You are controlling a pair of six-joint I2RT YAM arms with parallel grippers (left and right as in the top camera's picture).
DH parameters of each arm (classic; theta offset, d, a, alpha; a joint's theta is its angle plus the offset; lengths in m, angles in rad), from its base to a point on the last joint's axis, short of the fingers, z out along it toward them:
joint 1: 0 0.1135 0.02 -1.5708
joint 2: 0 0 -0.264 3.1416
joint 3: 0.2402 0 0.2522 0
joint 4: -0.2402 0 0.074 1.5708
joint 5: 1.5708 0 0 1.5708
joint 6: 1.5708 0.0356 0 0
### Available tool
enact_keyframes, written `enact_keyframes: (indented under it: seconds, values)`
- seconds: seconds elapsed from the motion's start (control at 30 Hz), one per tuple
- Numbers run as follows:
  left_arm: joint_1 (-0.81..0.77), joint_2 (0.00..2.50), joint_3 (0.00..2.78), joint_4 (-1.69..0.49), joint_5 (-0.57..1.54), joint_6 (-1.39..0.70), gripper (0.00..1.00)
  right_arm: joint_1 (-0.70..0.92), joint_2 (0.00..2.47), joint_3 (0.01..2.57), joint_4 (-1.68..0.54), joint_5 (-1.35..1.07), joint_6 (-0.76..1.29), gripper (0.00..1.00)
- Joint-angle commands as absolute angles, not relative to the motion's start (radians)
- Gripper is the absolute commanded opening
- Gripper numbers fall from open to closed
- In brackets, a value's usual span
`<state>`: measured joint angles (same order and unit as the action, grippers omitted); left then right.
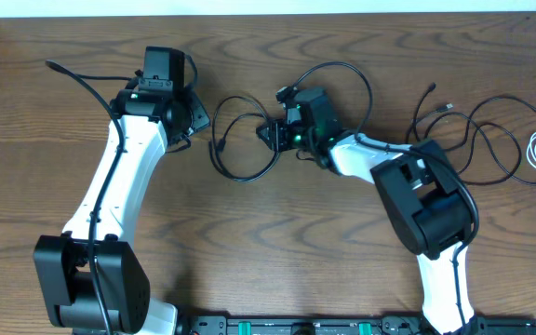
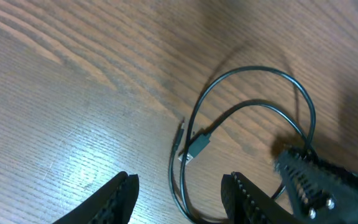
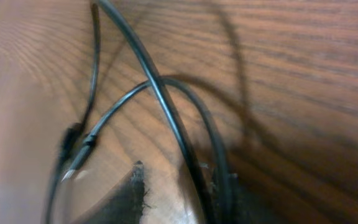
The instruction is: Untangle cables
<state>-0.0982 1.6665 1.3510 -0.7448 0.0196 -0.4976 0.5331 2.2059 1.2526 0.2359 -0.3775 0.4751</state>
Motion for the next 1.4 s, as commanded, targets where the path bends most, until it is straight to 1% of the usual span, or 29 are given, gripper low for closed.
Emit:
enact_keyframes:
  seconds: [0.0, 0.03, 0.2, 0.23, 0.27, 0.3, 0.33, 0.5, 0.63, 0.83, 0.93, 1.1, 1.23, 1.37]
  values:
    - [-0.097, 1.68, 1.339, -0.748, 0.01, -0.499, 0.49, 0.544, 2.263, 1.213, 0.199, -0.17, 0.493, 0.05]
    - [-0.097, 1.68, 1.339, -0.748, 0.01, -0.499, 0.49, 0.543, 2.263, 1.213, 0.2, -0.171, 0.493, 0.01]
    - [-0.097, 1.68, 1.339, -0.756, 0.01, -0.499, 0.51, 0.53, 2.256, 1.213, 0.214, -0.202, 0.492, 0.01]
    - [-0.097, 1.68, 1.339, -0.756, 0.01, -0.499, 0.61, 0.527, 2.251, 1.213, 0.215, -0.217, 0.488, 0.01]
    - [-0.097, 1.68, 1.339, -0.755, 0.01, -0.499, 0.77, 0.524, 2.243, 1.213, 0.214, -0.226, 0.477, 0.01]
    - [-0.097, 1.68, 1.339, -0.755, 0.01, -0.499, 0.96, 0.522, 2.231, 1.213, 0.213, -0.239, 0.461, 0.01]
    - [-0.096, 1.68, 1.339, -0.755, 0.01, -0.499, 0.99, 0.518, 2.217, 1.213, 0.213, -0.242, 0.444, 0.01]
    - [-0.097, 1.68, 1.339, -0.755, 0.01, -0.499, 0.99, 0.506, 2.106, 1.215, 0.214, -0.245, 0.376, 0.01]
    - [-0.096, 1.68, 1.339, -0.755, 0.01, -0.499, 0.98, 0.482, 1.988, 1.217, 0.241, -0.214, 0.273, 0.01]
    - [-0.096, 1.68, 1.339, -0.755, 0.01, -0.499, 0.98, 0.401, 1.829, 1.217, 0.242, -0.159, 0.208, 0.01]
    - [-0.096, 1.68, 1.339, -0.755, 0.01, -0.499, 0.98, 0.335, 1.787, 1.217, 0.242, -0.158, 0.208, 0.01]
    - [-0.096, 1.68, 1.339, -0.755, 0.01, -0.499, 0.98, 0.207, 1.787, 1.216, 0.22, -0.137, 0.227, 0.01]
    - [-0.096, 1.68, 1.339, -0.755, 0.01, -0.499, 0.98, 0.084, 1.794, 1.216, 0.131, -0.065, 0.318, 0.01]
    - [-0.096, 1.68, 1.339, -0.755, 0.01, -0.499, 0.98, -0.042, 1.794, 1.216, 0.039, -0.063, 0.429, 0.01]
